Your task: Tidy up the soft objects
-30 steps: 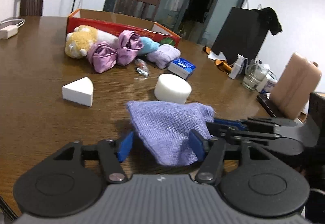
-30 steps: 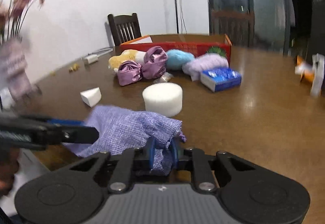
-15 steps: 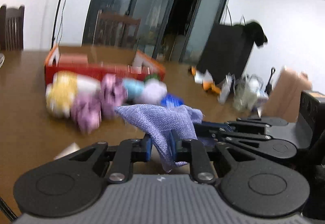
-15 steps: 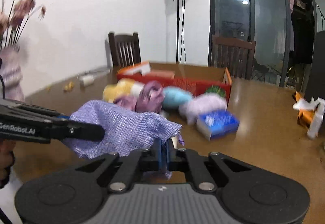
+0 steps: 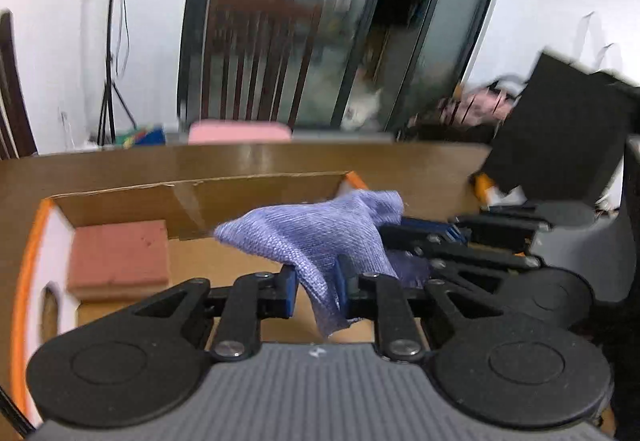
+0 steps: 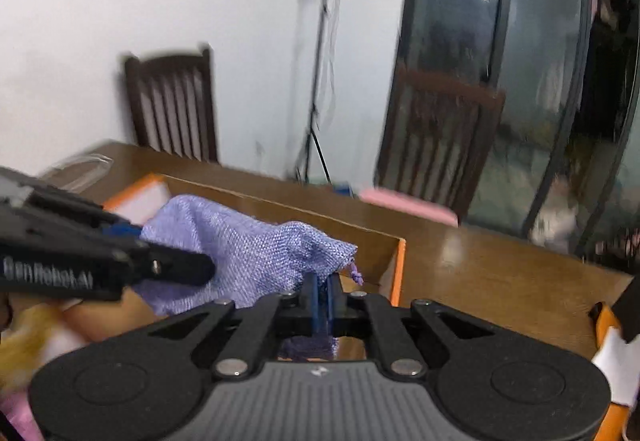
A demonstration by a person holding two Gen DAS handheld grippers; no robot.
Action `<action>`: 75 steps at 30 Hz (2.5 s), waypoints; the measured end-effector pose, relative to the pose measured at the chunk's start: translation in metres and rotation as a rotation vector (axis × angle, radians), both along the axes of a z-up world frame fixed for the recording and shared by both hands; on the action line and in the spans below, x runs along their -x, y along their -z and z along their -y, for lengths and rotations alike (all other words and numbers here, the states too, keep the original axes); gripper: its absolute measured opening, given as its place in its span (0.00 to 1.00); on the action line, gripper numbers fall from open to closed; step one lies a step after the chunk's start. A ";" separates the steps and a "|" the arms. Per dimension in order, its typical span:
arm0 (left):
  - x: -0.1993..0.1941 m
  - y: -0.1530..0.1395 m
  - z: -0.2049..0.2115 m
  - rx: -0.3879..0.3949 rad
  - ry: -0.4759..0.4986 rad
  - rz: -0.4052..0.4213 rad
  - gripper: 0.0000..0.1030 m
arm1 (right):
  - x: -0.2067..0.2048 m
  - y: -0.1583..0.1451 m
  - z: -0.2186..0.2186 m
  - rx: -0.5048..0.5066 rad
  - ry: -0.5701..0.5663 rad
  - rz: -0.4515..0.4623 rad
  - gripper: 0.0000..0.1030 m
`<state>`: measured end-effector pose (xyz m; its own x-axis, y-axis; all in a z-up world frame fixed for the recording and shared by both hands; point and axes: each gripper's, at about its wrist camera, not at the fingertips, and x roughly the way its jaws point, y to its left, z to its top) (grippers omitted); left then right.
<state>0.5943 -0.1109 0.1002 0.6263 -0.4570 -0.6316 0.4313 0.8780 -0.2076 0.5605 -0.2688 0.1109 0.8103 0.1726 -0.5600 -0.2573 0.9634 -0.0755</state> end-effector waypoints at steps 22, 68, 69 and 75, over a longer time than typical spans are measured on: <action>-0.034 -0.020 -0.031 -0.051 -0.141 0.000 0.61 | -0.073 0.003 -0.014 0.137 0.071 -0.016 0.38; 0.408 0.053 -0.124 -0.113 -0.333 0.338 1.00 | 0.377 0.076 -0.037 -0.151 0.014 0.158 0.88; 0.403 0.053 -0.123 -0.095 -0.334 0.323 1.00 | 0.372 0.077 -0.036 -0.155 0.014 0.147 0.87; 0.377 0.059 -0.107 -0.009 -0.301 0.267 0.94 | 0.343 0.086 -0.024 -0.250 0.053 0.094 0.63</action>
<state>0.2172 -0.0044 0.0416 0.8739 -0.2228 -0.4321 0.1919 0.9747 -0.1145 0.2170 -0.2449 0.0251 0.8684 0.2524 -0.4269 -0.2096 0.9669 0.1452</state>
